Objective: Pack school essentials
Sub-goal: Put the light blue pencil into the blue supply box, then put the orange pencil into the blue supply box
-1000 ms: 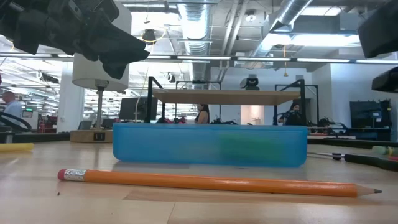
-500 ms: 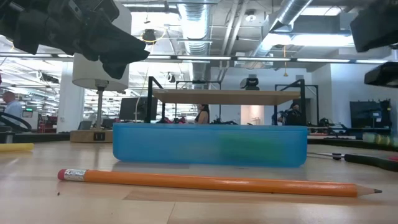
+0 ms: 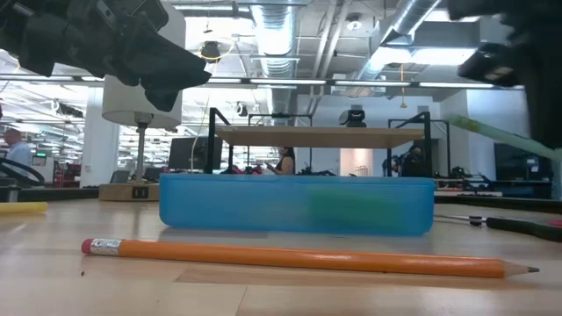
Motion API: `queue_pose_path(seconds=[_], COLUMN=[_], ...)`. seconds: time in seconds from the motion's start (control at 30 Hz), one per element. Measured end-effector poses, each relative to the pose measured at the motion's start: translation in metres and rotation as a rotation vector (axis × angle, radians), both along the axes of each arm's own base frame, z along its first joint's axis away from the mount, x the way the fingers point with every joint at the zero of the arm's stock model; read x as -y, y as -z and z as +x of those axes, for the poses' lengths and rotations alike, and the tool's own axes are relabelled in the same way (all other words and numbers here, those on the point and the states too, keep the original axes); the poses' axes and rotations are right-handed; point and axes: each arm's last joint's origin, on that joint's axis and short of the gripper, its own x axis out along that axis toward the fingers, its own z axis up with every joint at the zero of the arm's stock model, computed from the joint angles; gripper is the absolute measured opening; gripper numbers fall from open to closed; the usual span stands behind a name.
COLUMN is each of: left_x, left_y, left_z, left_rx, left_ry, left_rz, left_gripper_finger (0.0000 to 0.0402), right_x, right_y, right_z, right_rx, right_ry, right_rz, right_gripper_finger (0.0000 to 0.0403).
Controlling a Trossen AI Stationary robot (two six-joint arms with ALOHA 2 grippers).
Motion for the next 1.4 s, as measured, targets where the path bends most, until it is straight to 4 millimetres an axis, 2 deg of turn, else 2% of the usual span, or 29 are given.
queue_pose_path(seconds=[0.17,0.37,0.53,0.8,0.97,1.3,1.4], left_x=[0.0,0.0,0.0,0.0,0.0,0.0,0.0], left_y=[0.0,-0.001,-0.001,-0.001,0.0,0.0,0.0], left_z=[0.0,0.0,0.0,0.0,0.0,0.0,0.0], left_rx=[0.001,0.009,0.009,0.006,0.003,-0.002,-0.002], left_ry=[0.001,0.001,0.001,0.001,0.001,0.001,0.001], left_rz=[0.006,0.006,0.006,0.009,0.01,0.01,0.01], left_gripper_finger=[0.0108,0.0108,0.0108,0.0108,0.0108,0.0108,0.0108], right_x=[0.016,0.039,0.061,0.078,0.085,0.088,0.089], right_y=[-0.021,-0.046,-0.056,-0.029,-0.009,-0.017,-0.016], right_z=[0.026,0.065,0.084,0.11,0.118,0.125,0.124], right_rx=[0.095,0.291,0.384,0.365,0.313,0.403,0.385], right_ry=[-0.052,-0.134,-0.161,-0.159,-0.134,-0.138,-0.141], right_rz=[-0.036,-0.03,-0.004,0.044,0.032,0.039,0.031], right_gripper_finger=[0.0,0.0,0.0,0.0001,0.0022,0.0072,0.0091])
